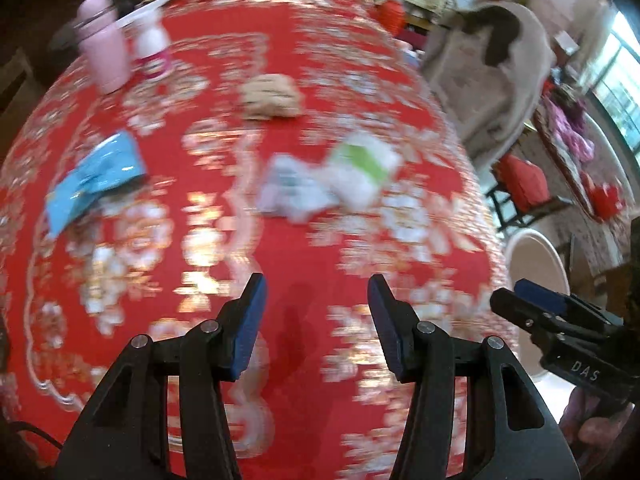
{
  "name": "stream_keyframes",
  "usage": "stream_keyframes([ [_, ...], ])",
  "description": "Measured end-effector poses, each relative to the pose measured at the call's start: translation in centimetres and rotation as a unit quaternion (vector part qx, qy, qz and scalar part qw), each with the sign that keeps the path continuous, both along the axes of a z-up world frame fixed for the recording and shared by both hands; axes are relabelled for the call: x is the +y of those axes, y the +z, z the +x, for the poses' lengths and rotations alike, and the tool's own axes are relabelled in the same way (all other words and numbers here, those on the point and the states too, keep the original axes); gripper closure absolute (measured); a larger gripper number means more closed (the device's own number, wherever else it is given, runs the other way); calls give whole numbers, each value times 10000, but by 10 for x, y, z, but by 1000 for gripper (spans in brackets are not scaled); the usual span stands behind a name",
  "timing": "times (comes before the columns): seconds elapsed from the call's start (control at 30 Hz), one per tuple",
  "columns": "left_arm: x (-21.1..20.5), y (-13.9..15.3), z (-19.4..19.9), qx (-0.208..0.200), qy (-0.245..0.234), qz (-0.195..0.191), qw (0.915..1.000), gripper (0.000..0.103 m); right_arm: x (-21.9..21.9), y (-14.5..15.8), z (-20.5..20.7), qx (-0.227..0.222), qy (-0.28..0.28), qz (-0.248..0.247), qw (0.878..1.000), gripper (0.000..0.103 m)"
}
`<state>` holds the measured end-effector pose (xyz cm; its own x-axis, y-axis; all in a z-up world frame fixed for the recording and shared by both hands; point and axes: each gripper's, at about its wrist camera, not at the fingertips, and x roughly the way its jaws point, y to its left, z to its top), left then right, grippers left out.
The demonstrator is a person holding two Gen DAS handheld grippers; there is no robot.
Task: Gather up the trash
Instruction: 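Move both open tools back toward the table, then grasp the blue snack bag with the left tool while the right tool grasps the clear plastic bag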
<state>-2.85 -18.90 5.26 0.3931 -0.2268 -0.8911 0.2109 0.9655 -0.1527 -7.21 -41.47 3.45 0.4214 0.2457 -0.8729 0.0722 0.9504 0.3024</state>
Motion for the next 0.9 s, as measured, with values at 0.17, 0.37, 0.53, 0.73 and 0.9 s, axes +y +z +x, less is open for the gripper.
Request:
stream_keyframes([
  [0.17,59,3,15,-26,398,15,9992,52,44,-2,26,2,332,31,9994,48],
  [0.37,133,10,44,-42,953,19,9954,52,95,-1,62,-80,734,92,9972,48],
  [0.53,183,13,68,-38,1305,-18,9914,52,133,-5,99,-143,1054,-196,9941,48],
  [0.73,221,8,104,91,1461,-133,9891,52,154,-23,137,33,1145,-534,9920,48],
  [0.9,233,-10,136,321,1430,-308,9887,52,169,-26,131,115,1310,-500,9900,66],
])
